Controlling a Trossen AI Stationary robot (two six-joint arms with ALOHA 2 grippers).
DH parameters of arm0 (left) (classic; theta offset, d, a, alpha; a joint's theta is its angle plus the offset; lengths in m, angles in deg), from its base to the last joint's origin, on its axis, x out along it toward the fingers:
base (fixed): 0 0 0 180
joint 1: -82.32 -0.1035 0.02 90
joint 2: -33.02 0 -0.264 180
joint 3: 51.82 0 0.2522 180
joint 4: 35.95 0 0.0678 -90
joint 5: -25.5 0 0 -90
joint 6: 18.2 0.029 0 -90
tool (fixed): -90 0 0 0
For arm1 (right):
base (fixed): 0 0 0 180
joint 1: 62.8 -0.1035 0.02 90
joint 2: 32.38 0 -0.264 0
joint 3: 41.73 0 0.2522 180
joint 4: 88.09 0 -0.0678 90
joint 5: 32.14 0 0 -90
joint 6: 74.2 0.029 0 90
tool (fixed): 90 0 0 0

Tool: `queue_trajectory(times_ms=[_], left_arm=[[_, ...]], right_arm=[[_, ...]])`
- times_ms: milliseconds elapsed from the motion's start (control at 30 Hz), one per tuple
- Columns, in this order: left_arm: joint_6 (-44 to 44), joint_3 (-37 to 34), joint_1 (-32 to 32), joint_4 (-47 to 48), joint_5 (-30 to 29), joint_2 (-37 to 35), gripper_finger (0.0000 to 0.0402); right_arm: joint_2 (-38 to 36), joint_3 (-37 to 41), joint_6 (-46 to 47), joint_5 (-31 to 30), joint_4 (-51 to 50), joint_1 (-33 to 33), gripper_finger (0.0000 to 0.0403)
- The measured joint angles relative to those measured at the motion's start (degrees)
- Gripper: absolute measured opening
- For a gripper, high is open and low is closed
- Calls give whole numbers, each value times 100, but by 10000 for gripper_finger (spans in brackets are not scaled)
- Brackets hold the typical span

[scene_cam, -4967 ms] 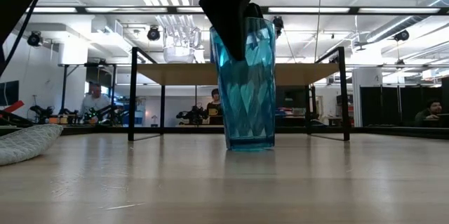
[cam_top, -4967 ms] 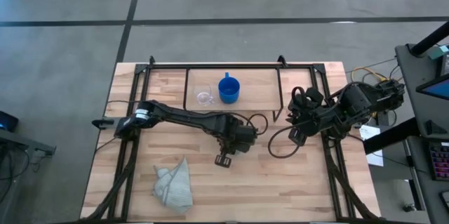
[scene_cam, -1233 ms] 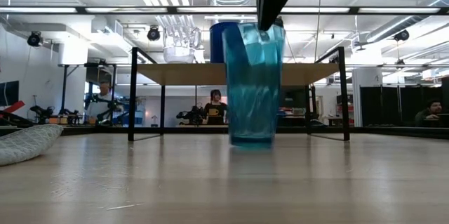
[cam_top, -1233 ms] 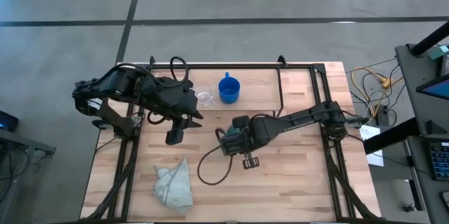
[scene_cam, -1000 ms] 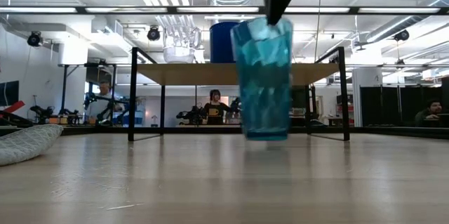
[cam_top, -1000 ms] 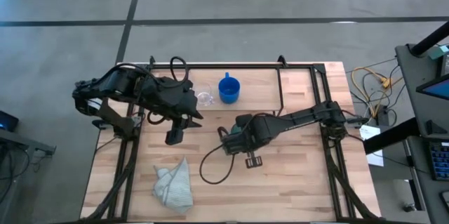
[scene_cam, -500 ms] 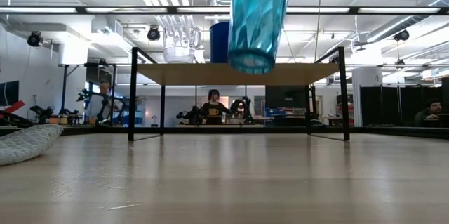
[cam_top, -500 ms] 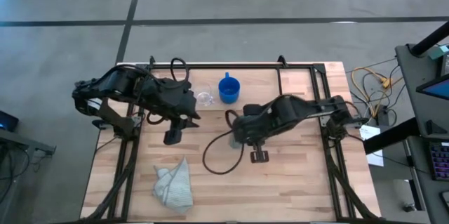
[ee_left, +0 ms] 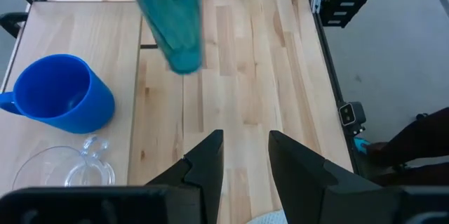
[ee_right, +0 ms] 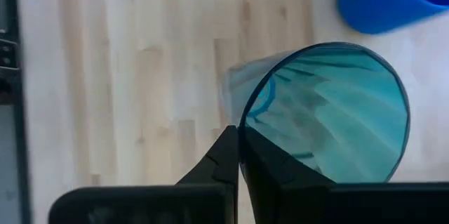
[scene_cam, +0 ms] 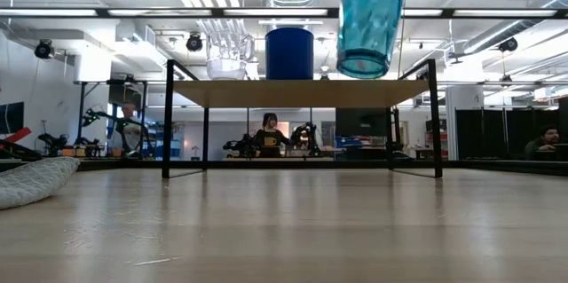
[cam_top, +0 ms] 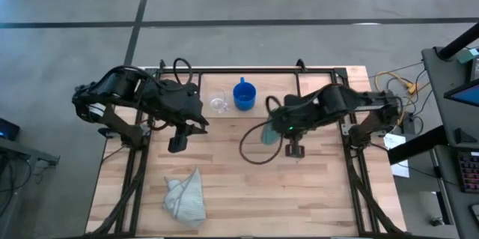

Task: Stack small to large cups/mugs on shelf
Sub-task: Put the blue cup on the shelf

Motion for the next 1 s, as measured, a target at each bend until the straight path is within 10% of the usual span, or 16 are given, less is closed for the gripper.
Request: queue_trajectory(times_ms=[567, 1000], left_arm=[[6, 0, -10, -2, -48, -28, 100], [15, 0, -11, 0, -57, -27, 100]], right_arm=[[-739, 337, -855, -666, 7, 1035, 8], [-692, 399, -1669, 151, 4, 1994, 8]])
